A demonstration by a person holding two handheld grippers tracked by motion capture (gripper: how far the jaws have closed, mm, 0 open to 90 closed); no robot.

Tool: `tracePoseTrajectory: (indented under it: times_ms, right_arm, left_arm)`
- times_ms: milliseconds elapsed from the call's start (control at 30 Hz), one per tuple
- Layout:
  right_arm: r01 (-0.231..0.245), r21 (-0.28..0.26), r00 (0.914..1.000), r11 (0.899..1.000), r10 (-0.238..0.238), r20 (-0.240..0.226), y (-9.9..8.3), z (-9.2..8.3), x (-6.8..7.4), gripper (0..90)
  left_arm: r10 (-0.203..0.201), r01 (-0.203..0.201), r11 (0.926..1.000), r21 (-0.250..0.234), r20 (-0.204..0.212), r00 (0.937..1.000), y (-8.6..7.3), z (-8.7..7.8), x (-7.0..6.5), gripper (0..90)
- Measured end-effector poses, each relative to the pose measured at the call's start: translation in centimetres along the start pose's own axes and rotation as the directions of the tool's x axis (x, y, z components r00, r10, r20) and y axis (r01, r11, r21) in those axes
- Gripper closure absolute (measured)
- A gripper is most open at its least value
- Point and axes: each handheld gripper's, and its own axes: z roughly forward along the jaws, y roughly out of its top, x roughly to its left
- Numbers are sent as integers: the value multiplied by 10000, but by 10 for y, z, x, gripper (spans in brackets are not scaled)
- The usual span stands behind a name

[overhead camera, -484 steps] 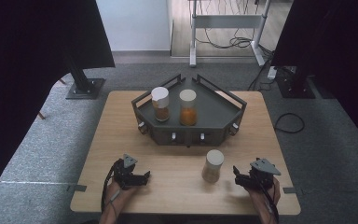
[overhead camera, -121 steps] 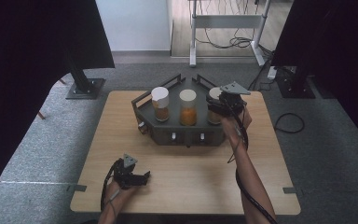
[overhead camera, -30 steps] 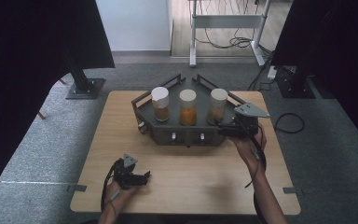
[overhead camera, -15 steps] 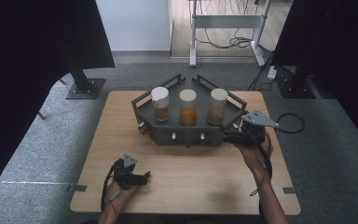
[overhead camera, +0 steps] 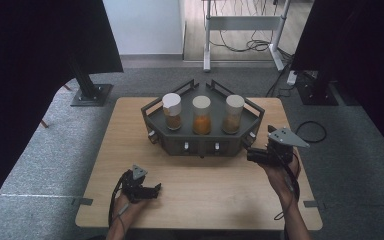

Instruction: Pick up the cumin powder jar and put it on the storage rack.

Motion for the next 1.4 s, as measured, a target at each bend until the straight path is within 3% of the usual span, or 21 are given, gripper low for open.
tracePoseTrajectory:
  times_ms: [633, 1400]
  right_arm:
    - [-44, 209, 10000, 9998, 43, 39, -22, -20, 1, 54]
    - [-38, 929, 10000, 9957, 31, 78, -45, -13, 7, 56]
  left_arm:
    - [2, -2, 10000, -4, 1, 10000, 0, 0, 0, 22]
    - [2, -2, 10000, -7, 1, 10000, 0, 0, 0, 22]
